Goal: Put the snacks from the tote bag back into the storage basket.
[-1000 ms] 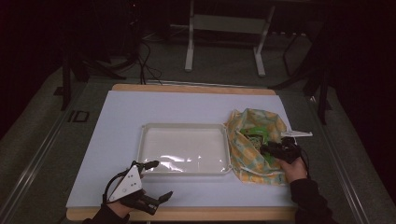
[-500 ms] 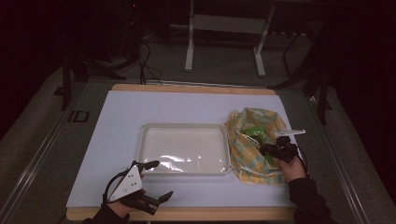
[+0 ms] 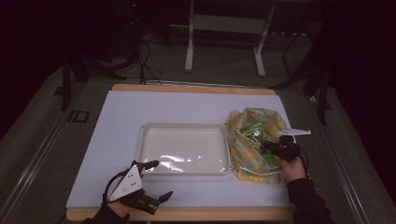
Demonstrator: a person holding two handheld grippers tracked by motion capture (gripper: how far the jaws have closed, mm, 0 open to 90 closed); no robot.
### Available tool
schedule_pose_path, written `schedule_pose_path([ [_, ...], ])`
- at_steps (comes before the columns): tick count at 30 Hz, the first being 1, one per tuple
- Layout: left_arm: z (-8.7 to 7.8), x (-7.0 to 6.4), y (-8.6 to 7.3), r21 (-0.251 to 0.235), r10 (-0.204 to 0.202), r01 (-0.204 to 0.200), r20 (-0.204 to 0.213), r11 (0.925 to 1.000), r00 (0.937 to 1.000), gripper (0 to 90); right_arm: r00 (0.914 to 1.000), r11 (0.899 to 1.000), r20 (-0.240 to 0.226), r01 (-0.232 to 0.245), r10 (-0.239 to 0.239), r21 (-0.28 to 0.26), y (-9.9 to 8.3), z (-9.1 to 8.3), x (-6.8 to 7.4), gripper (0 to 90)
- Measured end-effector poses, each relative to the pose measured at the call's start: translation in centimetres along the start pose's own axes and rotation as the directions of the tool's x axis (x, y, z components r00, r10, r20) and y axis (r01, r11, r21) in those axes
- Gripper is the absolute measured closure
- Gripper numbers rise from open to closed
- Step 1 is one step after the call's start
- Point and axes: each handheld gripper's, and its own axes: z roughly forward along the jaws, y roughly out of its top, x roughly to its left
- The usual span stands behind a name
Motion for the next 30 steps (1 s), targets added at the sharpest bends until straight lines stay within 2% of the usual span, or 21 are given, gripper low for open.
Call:
schedule_pose_path([
  [10, 0.0, 0.0, 0.0, -0.001, 0.0, 0.0, 0.001, 1.0, 1.0, 0.3, 0.9999, 0.997, -0.002, -0.013, 0.013, -0.072, 0.6, -1.8, 0.4, 88.9],
  [16, 0.0, 0.0, 0.0, 0.002, 0.001, -0.001, 0.002, 1.0, 1.0, 0.3, 0.9997, 0.995, -0.004, -0.023, 0.022, -0.097, 0.8, -2.6, 0.5, 88.9],
  [30, 0.0, 0.0, 0.0, 0.002, 0.001, -0.001, 0.001, 1.0, 1.0, 0.3, 0.9987, 0.981, 0.011, -0.046, 0.049, -0.191, 1.4, -5.1, 0.3, 89.2],
])
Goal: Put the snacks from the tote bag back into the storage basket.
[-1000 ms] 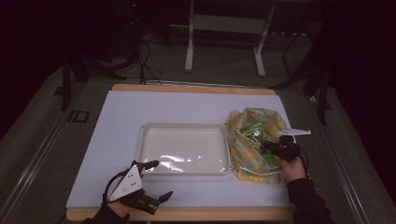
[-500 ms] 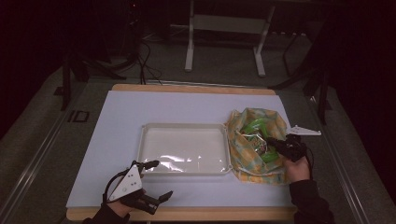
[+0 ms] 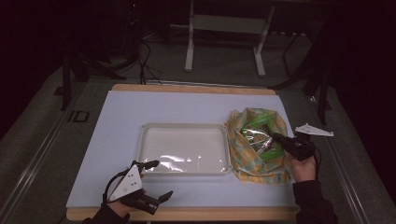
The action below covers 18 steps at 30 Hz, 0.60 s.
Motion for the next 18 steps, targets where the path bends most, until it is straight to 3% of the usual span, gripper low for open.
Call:
schedule_pose_path([
  [18, 0.0, 0.0, 0.0, 0.001, 0.002, -0.002, -0.001, 1.0, 1.0, 0.3, 0.998, 0.998, 0.043, -0.044, 0.046, -0.053, 0.4, -2.2, -0.8, 89.2],
])
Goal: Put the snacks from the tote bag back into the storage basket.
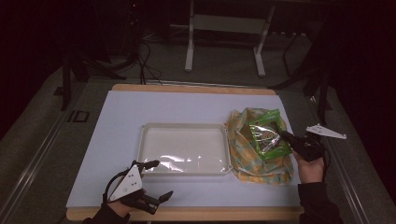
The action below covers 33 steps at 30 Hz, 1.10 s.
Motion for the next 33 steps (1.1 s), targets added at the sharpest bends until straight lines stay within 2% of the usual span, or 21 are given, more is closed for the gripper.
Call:
schedule_pose_path([
  [19, 0.0, 0.0, 0.0, 0.0, 0.0, 0.0, -0.002, 1.0, 1.0, 0.3, 0.9963, 0.998, 0.072, -0.042, 0.046, -0.056, 0.8, -2.4, -0.5, 89.2],
  [29, 0.0, 0.0, 0.0, -0.001, 0.0, 0.0, -0.002, 1.0, 1.0, 0.3, 0.9954, 0.996, 0.085, -0.037, 0.044, -0.084, 1.8, -3.4, -0.3, 89.2],
  [33, 0.0, 0.0, 0.0, -0.002, -0.001, 0.001, -0.002, 1.0, 1.0, 0.3, 0.9936, 0.995, 0.104, -0.034, 0.044, -0.098, 2.4, -4.0, 0.2, 89.2],
])
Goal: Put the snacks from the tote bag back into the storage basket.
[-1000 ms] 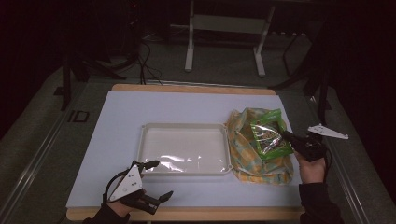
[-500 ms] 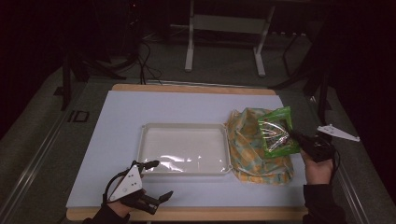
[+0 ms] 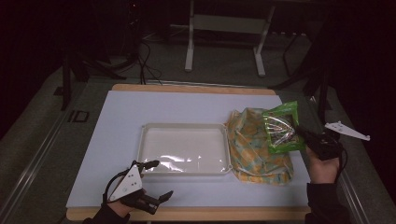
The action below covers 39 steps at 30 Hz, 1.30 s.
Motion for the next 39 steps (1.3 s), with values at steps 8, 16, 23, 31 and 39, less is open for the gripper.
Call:
schedule_pose_path([
  [8, 0.0, 0.0, 0.0, -0.002, 0.001, -0.001, 0.001, 1.0, 1.0, 0.3, 1.0, 0.999, 0.006, -0.005, 0.005, -0.033, 1.1, -0.6, 1.2, 89.2],
  [16, 0.0, 0.0, 0.0, 0.0, 0.002, -0.002, 0.0, 1.0, 1.0, 0.3, 0.9999, 0.998, -0.011, -0.014, 0.013, -0.059, 1.9, -0.8, 2.4, 89.2],
  [23, 0.0, 0.0, 0.0, -0.001, 0.002, -0.002, 0.0, 1.0, 1.0, 0.3, 0.9995, 0.997, -0.031, -0.003, 0.0, -0.076, 2.8, -0.7, 3.8, 89.1],
  [31, 0.0, -0.1, 0.0, -0.003, 0.002, -0.002, 0.001, 1.0, 1.0, 0.3, 0.9991, 0.995, -0.043, -0.001, -0.004, -0.099, 3.0, -0.3, 5.6, 89.1],
  [39, 0.0, -0.1, 0.0, -0.005, 0.004, -0.004, 0.001, 1.0, 1.0, 0.3, 0.9974, 0.995, -0.067, 0.019, -0.025, -0.097, 3.0, 0.4, 7.6, 89.1],
])
